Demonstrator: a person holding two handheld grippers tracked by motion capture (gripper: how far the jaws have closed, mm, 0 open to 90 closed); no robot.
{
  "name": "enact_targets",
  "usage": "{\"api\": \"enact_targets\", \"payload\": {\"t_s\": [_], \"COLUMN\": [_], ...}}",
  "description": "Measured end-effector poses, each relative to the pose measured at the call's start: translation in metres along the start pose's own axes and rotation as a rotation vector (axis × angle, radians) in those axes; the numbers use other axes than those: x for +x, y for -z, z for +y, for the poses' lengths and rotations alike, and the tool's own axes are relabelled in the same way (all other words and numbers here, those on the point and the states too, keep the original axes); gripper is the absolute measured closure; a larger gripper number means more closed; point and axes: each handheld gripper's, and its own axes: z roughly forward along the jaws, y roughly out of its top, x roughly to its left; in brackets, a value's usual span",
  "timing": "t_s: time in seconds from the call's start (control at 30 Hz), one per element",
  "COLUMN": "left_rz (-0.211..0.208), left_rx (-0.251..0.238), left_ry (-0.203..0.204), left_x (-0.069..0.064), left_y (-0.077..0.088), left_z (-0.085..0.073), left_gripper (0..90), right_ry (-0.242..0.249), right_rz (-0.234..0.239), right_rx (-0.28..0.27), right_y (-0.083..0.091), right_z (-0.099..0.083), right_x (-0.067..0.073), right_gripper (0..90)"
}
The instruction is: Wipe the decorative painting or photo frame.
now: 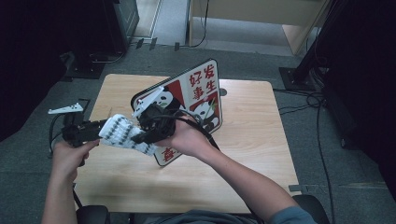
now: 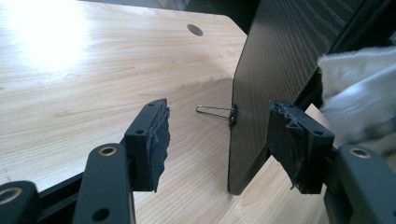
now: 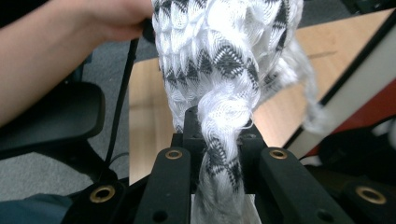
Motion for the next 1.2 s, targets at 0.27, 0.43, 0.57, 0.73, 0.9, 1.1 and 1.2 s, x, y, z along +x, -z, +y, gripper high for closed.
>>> {"api": "enact_targets", "payload": {"t_s": [0.27,0.43,0.57,0.73,0.9,1.1,1.2], "left_rz": [0.000,0.000,0.000,0.000,0.001,0.003,0.002], "left_rx": [0.000,-0.002,-0.003,-0.001,-0.001,-0.002,-0.003], "left_ry": [-0.002,-0.003,-0.002,-0.006,-0.006,-0.005,-0.007], "left_x": [0.000,0.000,0.000,0.000,0.000,0.001,0.000], "left_y": [0.000,0.000,0.001,0.001,0.001,0.003,0.002], "left_z": [0.000,0.000,-0.001,-0.001,-0.001,-0.001,-0.002], "left_gripper": [39.8,39.8,39.7,39.7,39.6,39.6,39.6], "right_ry": [-0.030,-0.080,-0.104,-0.120,-0.124,-0.133,-0.129], "right_rz": [-0.049,-0.063,-0.063,-0.057,-0.057,-0.054,-0.052], "right_rx": [-0.030,-0.047,-0.033,-0.023,-0.010,0.001,0.004], "right_y": [0.018,0.021,0.018,0.016,0.014,0.012,0.010], "right_z": [0.024,0.033,0.030,0.023,0.018,0.013,0.009], "right_x": [-0.015,-0.023,-0.028,-0.030,-0.032,-0.033,-0.034], "right_gripper": [80.1,79.9,80.0,80.0,80.0,80.0,80.0]}}
